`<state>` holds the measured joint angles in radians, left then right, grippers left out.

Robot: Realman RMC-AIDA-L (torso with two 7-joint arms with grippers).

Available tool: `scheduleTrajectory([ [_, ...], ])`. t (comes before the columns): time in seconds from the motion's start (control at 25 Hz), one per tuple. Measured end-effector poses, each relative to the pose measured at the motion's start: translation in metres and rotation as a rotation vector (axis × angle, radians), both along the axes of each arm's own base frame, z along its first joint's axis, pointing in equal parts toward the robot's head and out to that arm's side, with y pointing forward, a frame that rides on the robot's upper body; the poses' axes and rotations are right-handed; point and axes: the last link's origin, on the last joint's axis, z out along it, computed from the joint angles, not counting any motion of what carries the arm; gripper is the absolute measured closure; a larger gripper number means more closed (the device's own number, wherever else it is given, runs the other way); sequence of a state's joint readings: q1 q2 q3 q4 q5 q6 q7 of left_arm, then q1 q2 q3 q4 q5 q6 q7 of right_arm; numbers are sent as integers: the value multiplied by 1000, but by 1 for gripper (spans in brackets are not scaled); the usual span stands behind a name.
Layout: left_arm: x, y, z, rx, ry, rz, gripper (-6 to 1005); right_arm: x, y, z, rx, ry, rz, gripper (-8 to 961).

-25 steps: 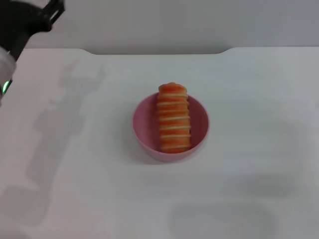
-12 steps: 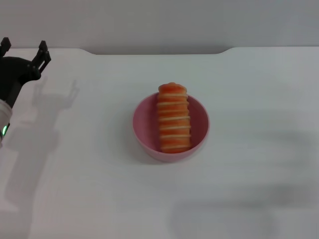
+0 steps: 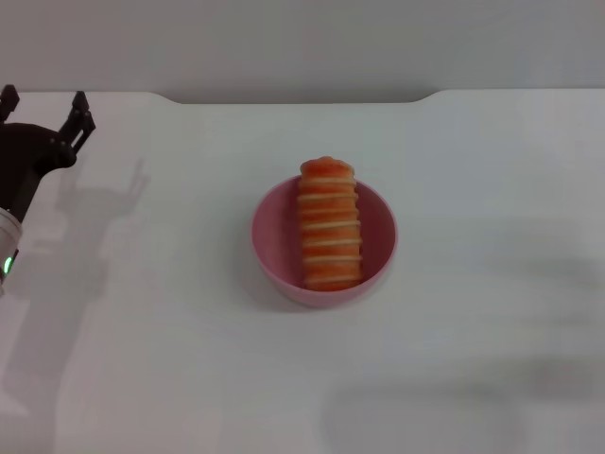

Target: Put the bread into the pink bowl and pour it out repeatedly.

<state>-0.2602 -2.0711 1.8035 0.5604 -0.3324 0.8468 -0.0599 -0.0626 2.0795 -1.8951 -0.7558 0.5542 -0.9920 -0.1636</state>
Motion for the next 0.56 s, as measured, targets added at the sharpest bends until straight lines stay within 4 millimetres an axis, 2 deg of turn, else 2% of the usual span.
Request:
scheduleTrajectory([
  [0.56, -2, -4, -1, 6, -29, 9, 137, 3, 3, -5, -30, 4, -19, 253],
])
